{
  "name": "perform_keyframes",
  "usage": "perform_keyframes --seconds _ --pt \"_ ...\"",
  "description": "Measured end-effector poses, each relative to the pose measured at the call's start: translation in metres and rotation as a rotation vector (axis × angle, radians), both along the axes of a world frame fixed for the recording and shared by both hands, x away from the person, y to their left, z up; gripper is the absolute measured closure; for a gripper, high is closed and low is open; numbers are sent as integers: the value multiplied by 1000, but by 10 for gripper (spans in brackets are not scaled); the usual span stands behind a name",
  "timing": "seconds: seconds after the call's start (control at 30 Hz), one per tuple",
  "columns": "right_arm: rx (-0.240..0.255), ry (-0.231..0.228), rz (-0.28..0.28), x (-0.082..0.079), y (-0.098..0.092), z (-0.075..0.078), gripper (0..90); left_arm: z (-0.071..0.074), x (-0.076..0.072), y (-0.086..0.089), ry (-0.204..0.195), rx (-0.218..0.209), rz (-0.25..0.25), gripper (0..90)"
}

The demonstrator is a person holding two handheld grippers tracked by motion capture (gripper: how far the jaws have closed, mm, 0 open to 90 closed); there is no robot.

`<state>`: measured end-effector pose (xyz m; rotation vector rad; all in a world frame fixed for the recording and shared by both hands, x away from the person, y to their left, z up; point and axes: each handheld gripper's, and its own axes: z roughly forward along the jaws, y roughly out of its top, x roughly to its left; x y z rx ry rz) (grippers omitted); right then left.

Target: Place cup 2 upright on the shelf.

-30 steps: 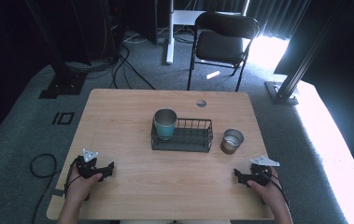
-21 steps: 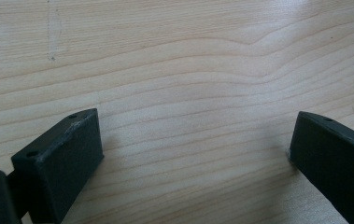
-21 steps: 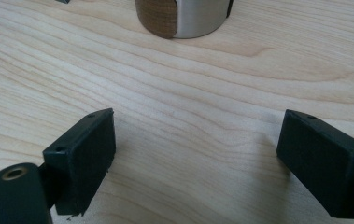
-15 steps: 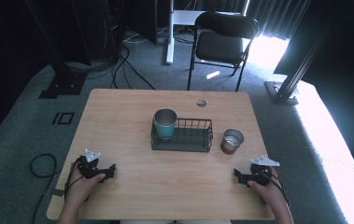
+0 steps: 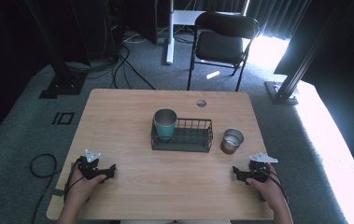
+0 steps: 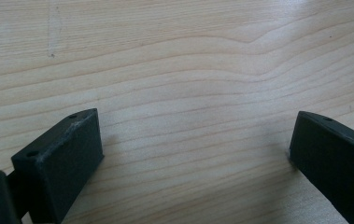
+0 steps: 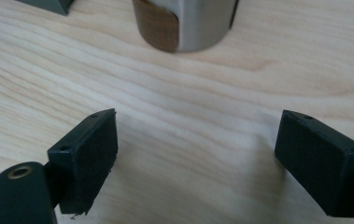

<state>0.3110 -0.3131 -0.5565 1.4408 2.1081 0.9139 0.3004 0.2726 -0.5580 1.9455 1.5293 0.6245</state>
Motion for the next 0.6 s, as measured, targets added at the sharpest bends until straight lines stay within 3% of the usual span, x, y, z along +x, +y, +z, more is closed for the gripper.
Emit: perform_keyframes --seconds 0.2,0.6 --pt "8 -25 25 5 7 3 127 0 0 0 0 0 0 35" --pt "62 -114 5 16 9 15 127 0 0 0 0 0 0 35"
